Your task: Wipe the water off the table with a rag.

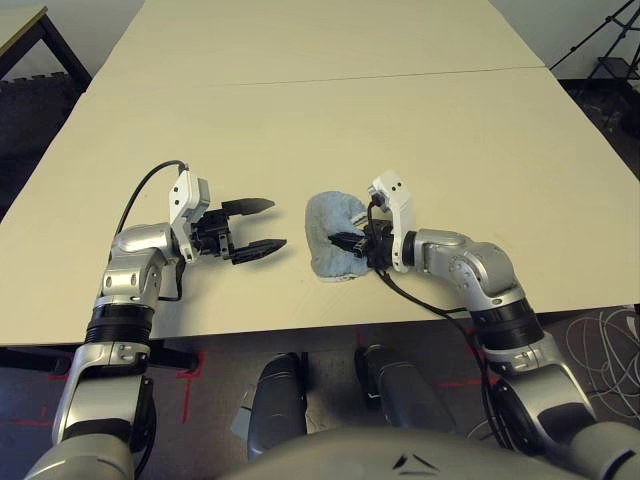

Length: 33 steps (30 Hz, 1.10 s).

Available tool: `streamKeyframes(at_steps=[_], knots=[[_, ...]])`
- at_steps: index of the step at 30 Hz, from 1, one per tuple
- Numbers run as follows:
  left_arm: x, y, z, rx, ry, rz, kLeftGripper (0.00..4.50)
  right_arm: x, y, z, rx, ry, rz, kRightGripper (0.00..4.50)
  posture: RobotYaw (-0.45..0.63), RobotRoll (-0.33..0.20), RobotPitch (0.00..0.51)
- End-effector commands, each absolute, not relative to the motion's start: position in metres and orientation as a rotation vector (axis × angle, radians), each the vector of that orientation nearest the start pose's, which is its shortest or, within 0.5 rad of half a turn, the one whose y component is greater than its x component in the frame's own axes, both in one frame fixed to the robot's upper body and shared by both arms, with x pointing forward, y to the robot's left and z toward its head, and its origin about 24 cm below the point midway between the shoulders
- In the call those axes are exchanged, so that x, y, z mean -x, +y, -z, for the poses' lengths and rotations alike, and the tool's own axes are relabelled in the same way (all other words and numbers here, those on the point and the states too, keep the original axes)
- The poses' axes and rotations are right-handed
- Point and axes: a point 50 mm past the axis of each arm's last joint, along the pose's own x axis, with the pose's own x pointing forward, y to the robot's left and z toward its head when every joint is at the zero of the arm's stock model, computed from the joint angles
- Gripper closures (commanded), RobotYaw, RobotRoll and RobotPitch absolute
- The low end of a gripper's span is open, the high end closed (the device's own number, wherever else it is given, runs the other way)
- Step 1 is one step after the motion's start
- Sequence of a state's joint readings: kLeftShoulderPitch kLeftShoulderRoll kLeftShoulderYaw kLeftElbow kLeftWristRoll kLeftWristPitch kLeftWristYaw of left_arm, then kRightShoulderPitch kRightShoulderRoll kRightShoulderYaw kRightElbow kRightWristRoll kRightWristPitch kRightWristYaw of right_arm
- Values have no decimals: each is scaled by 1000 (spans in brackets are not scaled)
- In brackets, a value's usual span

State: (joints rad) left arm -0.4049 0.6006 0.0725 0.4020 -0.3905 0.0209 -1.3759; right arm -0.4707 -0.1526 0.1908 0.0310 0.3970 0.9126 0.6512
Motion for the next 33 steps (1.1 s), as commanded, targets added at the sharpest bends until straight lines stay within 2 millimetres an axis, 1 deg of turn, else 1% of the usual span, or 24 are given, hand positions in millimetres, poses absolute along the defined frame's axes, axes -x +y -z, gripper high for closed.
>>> streamKeyframes(at_steps=[1,4,7,10,14,17,20,23,26,28,31,33], knots=[[-291,233,-109,-170,59,1208,0,-301,-87,-68,-196,626,-958,4386,-185,0,165],[-292,234,-110,-172,58,1205,0,-321,-118,-80,-167,581,-871,4386,-187,0,164],[-294,234,-110,-174,58,1202,0,-335,-145,-91,-129,552,-801,4387,-188,0,162],[-295,235,-110,-175,56,1199,0,-343,-171,-98,-84,535,-744,4387,-189,0,160],[-295,235,-110,-174,52,1194,0,-348,-198,-106,-53,515,-678,4387,-192,0,159],[-297,235,-110,-173,50,1190,0,-349,-210,-115,-83,490,-653,4387,-194,0,159],[-298,235,-110,-173,49,1188,0,-349,-213,-127,-158,449,-668,4387,-198,0,159],[-299,235,-110,-174,49,1186,0,-347,-216,-149,-244,403,-709,4387,-202,0,158],[-300,236,-110,-176,50,1186,0,-346,-228,-169,-268,358,-697,4387,-203,0,158],[-300,236,-110,-176,49,1185,0,-345,-234,-177,-281,338,-686,4387,-204,0,155],[-302,236,-111,-173,42,1177,0,-343,-250,-198,-312,293,-668,4387,-204,0,155],[-303,236,-111,-172,42,1176,0,-342,-259,-207,-322,274,-653,4387,-204,0,155]])
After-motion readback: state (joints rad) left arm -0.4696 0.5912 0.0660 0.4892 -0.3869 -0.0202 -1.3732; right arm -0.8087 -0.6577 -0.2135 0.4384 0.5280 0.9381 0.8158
